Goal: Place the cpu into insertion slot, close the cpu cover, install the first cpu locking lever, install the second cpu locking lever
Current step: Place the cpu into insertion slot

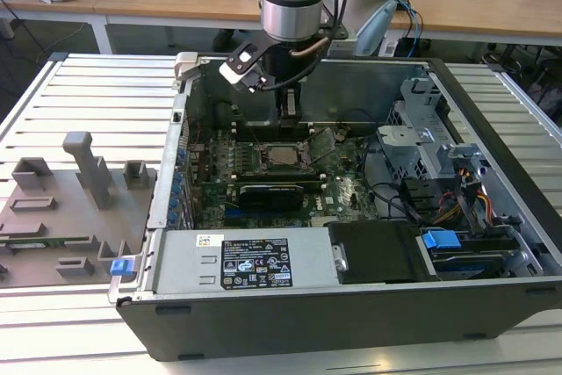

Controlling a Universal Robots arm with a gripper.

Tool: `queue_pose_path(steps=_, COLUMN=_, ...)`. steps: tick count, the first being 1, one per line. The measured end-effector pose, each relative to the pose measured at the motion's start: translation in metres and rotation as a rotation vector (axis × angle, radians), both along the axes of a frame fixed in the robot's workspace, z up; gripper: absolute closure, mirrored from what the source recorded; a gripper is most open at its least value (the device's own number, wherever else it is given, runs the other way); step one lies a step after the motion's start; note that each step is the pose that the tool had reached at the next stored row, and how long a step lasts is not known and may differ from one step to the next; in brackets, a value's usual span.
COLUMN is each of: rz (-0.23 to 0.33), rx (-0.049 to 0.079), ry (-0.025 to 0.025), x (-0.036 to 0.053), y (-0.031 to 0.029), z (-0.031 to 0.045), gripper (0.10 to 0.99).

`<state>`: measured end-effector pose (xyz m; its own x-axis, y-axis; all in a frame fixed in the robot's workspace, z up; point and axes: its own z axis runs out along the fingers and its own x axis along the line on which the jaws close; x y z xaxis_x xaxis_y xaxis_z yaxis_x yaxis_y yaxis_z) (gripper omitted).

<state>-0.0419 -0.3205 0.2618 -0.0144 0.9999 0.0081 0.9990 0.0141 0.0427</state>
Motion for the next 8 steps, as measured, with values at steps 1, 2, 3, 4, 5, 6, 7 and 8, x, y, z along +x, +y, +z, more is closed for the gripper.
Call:
queue_pose_path(steps=1, rz=0.000, rx=0.000, ry=0.0000, x=0.0000, y=0.0000, z=0.0012, gripper=0.980)
queue_pose_path(steps=2, rz=0.000, rx=0.000, ry=0.0000, x=0.0000, y=0.0000, z=0.0030, gripper=0.980)
queue_pose_path(steps=3, rz=0.000, rx=0.000, ry=0.0000, x=0.0000, y=0.0000, z=0.0039, gripper=0.980)
queue_pose_path(steps=4, rz=0.000, rx=0.000, ry=0.0000, x=0.0000, y=0.0000, z=0.0050, gripper=0.980)
queue_pose_path(steps=5, rz=0.000, rx=0.000, ry=0.0000, x=0.0000, y=0.0000, z=0.0059, gripper=0.980)
queue_pose_path(steps=6, rz=0.000, rx=0.000, ry=-0.0001, x=0.0000, y=0.0000, z=0.0070, gripper=0.980)
queue_pose_path(steps=7, rz=0.000, rx=0.000, ry=0.0000, x=0.0000, y=0.0000, z=0.0088, gripper=0.980)
queue_pose_path(steps=8, rz=0.000, rx=0.000, ry=0.0001, x=0.0000, y=0.0000, z=0.0110, gripper=0.980)
